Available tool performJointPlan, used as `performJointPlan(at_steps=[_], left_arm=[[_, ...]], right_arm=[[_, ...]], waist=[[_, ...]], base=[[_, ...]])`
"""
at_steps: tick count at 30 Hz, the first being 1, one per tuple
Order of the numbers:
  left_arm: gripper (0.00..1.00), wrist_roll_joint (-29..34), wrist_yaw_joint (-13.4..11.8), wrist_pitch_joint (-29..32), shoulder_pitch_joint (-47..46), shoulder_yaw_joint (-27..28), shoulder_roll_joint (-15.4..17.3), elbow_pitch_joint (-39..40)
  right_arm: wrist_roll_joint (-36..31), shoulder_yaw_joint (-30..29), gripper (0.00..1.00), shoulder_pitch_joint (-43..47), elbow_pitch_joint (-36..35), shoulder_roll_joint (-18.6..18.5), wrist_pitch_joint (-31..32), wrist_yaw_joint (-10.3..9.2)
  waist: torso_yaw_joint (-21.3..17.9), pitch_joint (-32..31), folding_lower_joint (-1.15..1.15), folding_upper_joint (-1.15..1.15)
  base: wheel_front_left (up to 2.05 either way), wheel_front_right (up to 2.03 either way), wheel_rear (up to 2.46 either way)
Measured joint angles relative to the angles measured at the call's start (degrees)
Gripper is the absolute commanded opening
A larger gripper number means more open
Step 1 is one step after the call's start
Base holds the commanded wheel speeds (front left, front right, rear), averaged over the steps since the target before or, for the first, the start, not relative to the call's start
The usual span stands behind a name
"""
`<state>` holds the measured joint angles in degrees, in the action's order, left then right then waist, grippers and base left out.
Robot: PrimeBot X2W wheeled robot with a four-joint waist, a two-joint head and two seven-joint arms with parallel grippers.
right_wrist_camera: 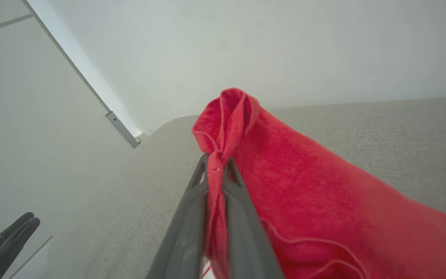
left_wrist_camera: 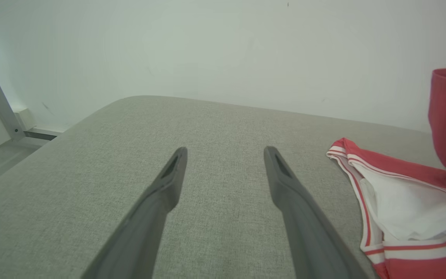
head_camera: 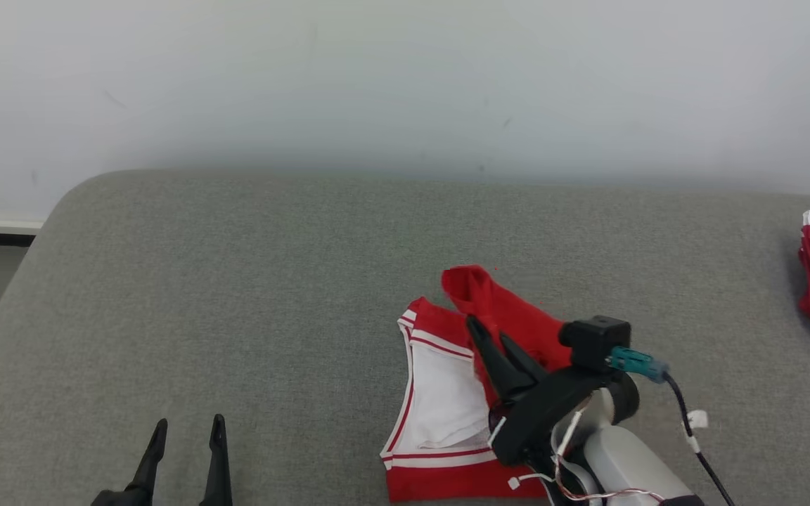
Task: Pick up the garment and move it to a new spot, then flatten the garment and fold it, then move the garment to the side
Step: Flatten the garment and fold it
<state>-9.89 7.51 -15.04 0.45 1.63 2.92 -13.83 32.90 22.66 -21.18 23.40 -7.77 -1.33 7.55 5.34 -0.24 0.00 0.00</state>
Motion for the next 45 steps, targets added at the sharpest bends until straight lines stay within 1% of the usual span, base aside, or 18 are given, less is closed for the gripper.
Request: performJointPlan(at_steps=[6, 13, 14, 15, 18, 20, 24, 28, 29, 35, 40, 45], left_arm=[[1.00, -0.31, 0.00, 0.00, -1.97, -1.55, 0.02, -1.60], [1.00, -0.86, 0.01, 0.00, -3.31, -1.48, 0.01, -2.35], [1.00, -0.87, 0.01, 0.00, -3.34, -1.44, 0.01, -2.45], [1.00, -0.87, 0.01, 0.00, -3.42, -1.43, 0.00, -2.48], [1.00, -0.88, 0.01, 0.00, -3.43, -1.24, 0.00, -2.50], [1.00, -0.88, 0.01, 0.00, -3.42, -1.03, 0.00, -2.52], [1.00, -0.83, 0.01, 0.00, -3.26, -0.43, 0.00, -2.41], [1.00, -0.66, 0.01, 0.00, -2.60, 0.26, 0.00, -1.88], [1.00, -0.66, 0.01, 0.00, -2.60, 0.26, 0.00, -1.88], [1.00, -0.49, 0.01, 0.00, -1.19, 0.96, 0.21, -1.16], [1.00, -0.38, 0.01, 0.00, 0.31, 2.16, 0.60, -0.18], [1.00, 0.12, 0.02, 0.00, 1.20, 3.27, 0.87, 1.19]], right_arm=[[-0.49, 0.85, 0.00, -3.46, 8.06, 2.53, -0.44, 0.00], [-1.75, 1.09, 0.00, -7.37, 16.57, 3.38, -2.94, 0.00], [-1.78, 1.31, 0.89, -7.83, 17.40, 3.52, -3.49, 0.00], [-1.75, 1.63, 1.00, -8.18, 18.01, 3.60, -3.91, 0.00], [-1.66, 2.43, 1.00, -8.56, 18.60, 3.65, -6.33, 0.00], [-1.25, 2.74, 1.00, -8.76, 18.24, 2.99, -8.20, 0.00], [-1.21, 2.46, 1.00, -8.56, 16.15, -0.24, -11.47, 0.00], [-1.61, -0.27, 1.00, -6.78, 13.16, -3.65, -13.02, 0.00], [-1.61, -0.27, 1.00, -6.78, 13.16, -3.65, -13.02, 0.00], [-3.46, -6.81, 1.00, -1.86, 6.92, -6.77, -13.60, 0.00], [-5.95, -13.91, 1.00, 4.25, -0.02, -6.43, -13.66, 0.00], [-8.81, -18.09, 1.00, 10.76, -4.85, -5.10, -13.66, 0.00]], waist=[[2.48, 0.72, 0.00, 0.00], [3.80, 2.47, 0.01, 0.01], [3.82, 2.65, 0.01, 0.01], [3.82, 2.77, 0.01, 0.01], [3.59, 2.71, 0.01, 0.01], [3.38, 2.52, 0.01, 0.01], [2.75, 1.84, 0.01, 0.01], [1.68, 1.28, 0.01, 0.01], [1.68, 1.28, 0.01, 0.01], [-0.26, 0.67, 0.01, 0.01], [-2.09, 0.20, 0.00, 0.01], [-3.76, -0.17, 0.00, 0.00]], base=[[0.00, 0.00, 0.00], [0.00, 0.00, 0.00], [0.00, 0.00, 0.00], [0.00, 0.00, 0.00], [0.00, 0.00, 0.00], [0.00, 0.00, 0.00], [0.00, 0.00, 0.00], [0.00, 0.00, 0.00], [0.00, 0.00, 0.00], [0.00, 0.00, 0.00], [0.00, 0.00, 0.00], [0.00, 0.00, 0.00]])
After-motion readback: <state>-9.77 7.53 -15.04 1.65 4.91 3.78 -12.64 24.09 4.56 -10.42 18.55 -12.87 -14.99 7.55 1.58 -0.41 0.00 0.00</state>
